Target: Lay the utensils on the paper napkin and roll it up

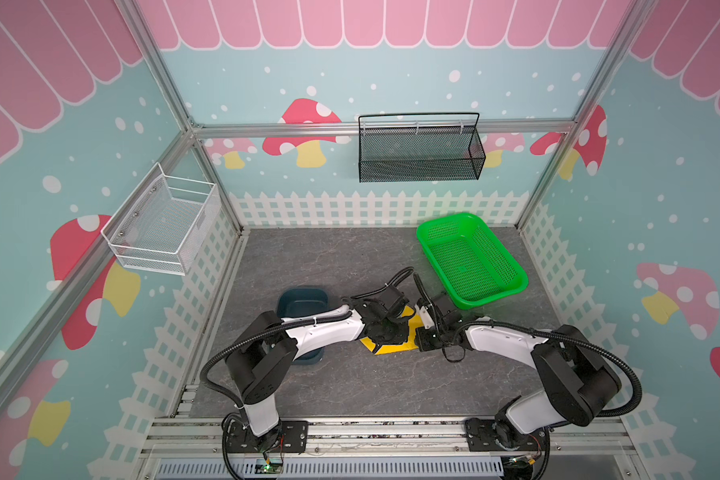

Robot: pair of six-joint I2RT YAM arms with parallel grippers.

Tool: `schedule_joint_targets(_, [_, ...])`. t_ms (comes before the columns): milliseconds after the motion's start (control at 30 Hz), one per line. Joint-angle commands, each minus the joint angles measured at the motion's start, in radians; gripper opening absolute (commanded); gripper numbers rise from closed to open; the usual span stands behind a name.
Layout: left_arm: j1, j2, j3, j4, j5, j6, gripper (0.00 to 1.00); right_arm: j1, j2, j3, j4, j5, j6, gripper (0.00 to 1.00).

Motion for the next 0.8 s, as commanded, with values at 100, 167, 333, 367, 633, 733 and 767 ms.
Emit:
schedule_joint_targets(100, [-0.004,0.070,0.019,0.009,-0.022,-0.041,0.10,-0.003,-0.022,-0.031,0.005,0.003,0.020,0.16])
schedule_joint_targets(167, [-0.004,0.074,0.015,0.018,-0.038,-0.043,0.10,-0.004,-0.023,-0.029,0.006,-0.004,0.021,0.16])
schedule_joint_targets(333, [-0.004,0.090,0.027,0.034,-0.036,-0.033,0.10,-0.004,-0.040,-0.036,0.016,-0.006,0.034,0.16])
schedule_joint_targets(367, [-0.004,0.090,0.025,0.038,-0.040,-0.032,0.10,-0.003,-0.045,-0.038,0.017,-0.004,0.035,0.17])
schedule_joint_targets(633, [-0.004,0.117,0.010,0.043,-0.038,-0.043,0.09,-0.020,-0.118,-0.050,0.034,0.009,0.075,0.22])
schedule_joint_targets(733, [-0.004,0.115,0.005,0.043,-0.044,-0.044,0.09,-0.059,-0.161,-0.071,0.037,0.010,0.107,0.26])
schedule_joint_targets(767, [-0.004,0.114,0.004,0.044,-0.046,-0.042,0.08,-0.078,-0.179,-0.084,0.043,0.003,0.121,0.28])
